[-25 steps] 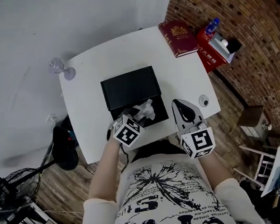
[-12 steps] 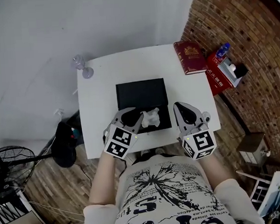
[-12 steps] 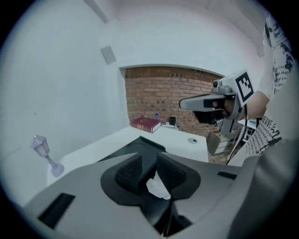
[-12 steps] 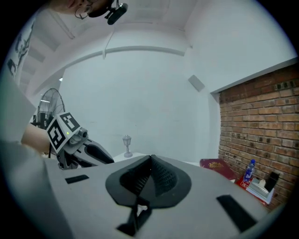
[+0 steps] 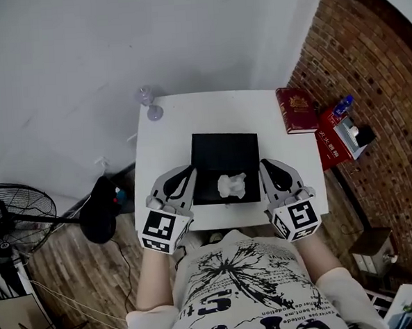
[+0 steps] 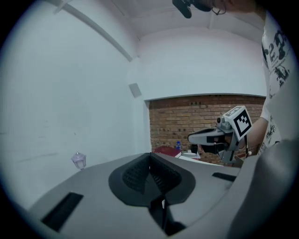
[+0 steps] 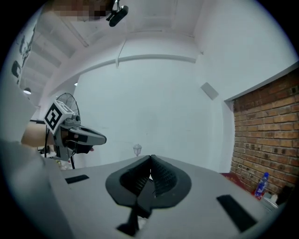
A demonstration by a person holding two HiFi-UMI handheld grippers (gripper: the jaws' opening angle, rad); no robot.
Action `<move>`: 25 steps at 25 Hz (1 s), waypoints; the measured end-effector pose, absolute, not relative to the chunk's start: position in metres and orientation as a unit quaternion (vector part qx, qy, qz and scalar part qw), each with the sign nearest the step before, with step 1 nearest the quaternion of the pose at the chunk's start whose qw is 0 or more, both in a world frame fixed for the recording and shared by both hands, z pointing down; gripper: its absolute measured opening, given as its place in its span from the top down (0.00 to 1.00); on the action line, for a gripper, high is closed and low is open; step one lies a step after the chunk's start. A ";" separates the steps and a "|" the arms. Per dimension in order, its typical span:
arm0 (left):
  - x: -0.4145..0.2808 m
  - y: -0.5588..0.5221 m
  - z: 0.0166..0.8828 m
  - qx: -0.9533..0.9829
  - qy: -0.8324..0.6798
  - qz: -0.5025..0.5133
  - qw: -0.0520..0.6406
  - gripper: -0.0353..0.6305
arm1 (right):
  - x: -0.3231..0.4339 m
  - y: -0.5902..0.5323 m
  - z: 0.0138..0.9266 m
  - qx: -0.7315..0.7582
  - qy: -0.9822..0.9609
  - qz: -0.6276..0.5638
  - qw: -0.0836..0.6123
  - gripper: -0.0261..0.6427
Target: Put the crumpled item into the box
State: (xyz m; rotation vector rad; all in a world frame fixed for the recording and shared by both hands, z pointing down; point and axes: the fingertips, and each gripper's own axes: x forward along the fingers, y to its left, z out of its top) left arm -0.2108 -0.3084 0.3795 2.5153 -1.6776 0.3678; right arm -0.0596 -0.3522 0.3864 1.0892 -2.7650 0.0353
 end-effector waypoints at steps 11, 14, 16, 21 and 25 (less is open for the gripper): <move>-0.223 -0.291 0.354 0.817 -0.573 0.063 0.027 0.93 | -0.059 -0.345 0.374 0.355 -0.932 -0.004 0.070 0.94; -0.218 -0.291 0.351 0.821 -0.567 0.061 0.021 0.93 | -0.059 -0.343 0.375 0.349 -0.934 -0.014 0.076 0.94; -0.215 -0.292 0.351 0.824 -0.563 0.062 0.019 0.93 | -0.058 -0.342 0.375 0.351 -0.933 -0.014 0.076 0.94; -0.210 -0.293 0.354 0.827 -0.558 0.065 0.020 0.93 | -0.056 -0.341 0.375 0.350 -0.933 -0.016 0.079 0.94; -0.206 -0.294 0.357 0.829 -0.555 0.072 0.016 0.93 | -0.052 -0.340 0.378 0.357 -0.931 -0.005 0.080 0.94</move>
